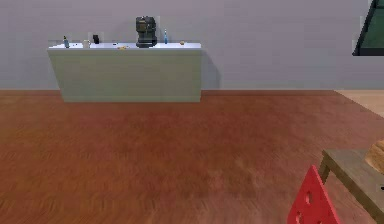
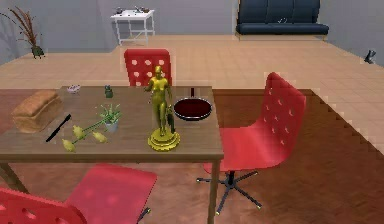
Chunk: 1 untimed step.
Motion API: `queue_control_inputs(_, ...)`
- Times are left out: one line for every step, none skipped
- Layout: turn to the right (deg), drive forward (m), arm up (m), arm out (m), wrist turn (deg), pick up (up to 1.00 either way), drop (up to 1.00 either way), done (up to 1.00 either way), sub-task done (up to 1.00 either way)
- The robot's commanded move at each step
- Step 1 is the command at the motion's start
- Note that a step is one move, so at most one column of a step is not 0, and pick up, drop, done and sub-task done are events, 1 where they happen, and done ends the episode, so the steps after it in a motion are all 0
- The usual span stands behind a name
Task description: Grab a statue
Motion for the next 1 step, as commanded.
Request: queue_control_inputs(0.0,0.00,0.50,0.00,0.0,0.00,0.00,0.00,0.00)
